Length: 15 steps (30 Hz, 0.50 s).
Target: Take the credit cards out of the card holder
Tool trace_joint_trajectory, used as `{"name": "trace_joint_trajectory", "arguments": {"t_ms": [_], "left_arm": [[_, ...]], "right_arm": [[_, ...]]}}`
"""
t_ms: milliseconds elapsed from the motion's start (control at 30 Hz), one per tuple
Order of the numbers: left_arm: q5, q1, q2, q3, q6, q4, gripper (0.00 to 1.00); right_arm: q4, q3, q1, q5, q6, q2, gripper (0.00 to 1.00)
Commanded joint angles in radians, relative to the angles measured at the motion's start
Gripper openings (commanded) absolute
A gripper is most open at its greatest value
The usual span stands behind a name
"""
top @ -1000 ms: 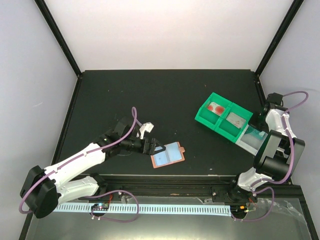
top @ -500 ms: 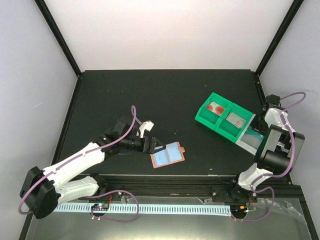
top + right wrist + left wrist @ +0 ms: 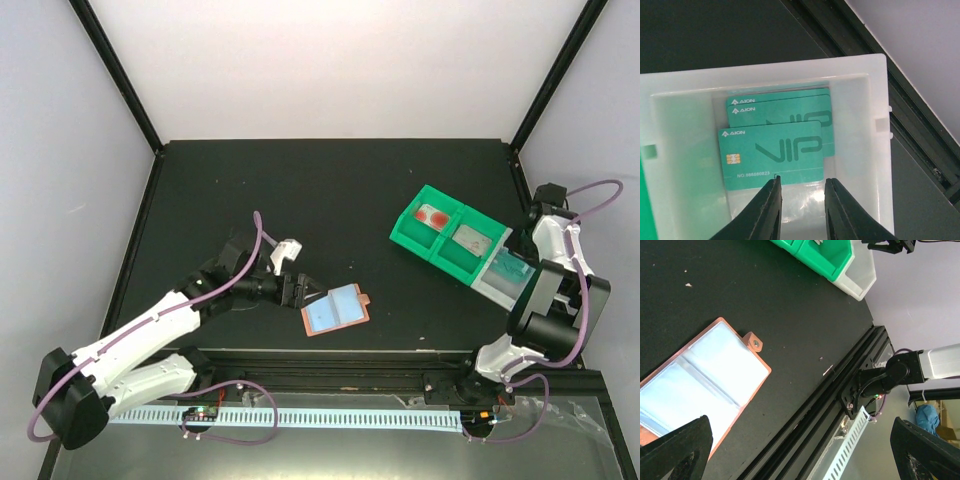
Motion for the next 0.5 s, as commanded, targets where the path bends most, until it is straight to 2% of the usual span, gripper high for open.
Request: {"name": "trace_joint_trajectory", "arguments": {"t_ms": [0,133,300,467], "left_arm": [[-0.024,0.005,-0.024,0.009,0.021,-0.021,0.99],[-0.062,0.006,-0.028,0.036,0.071,-0.075,0.99],[-0.195,0.005,-0.042,0.099,0.138,-0.194,0.99],[-0.311,0.006,-0.07,0.138,0.166,-0.24,0.99]], "right_arm": [[-0.015,-0.001,0.02,-0.047,0.044,-0.064,0.27],[-0.006,-0.005,0.067,-0.135,0.051,-0.104,0.29],[-0.068,0.063,0.121,-0.152,0.04,-0.167,0.38],[-0.117,0.134,0.223,-0.177,0.046,-0.256,0.45]]}}
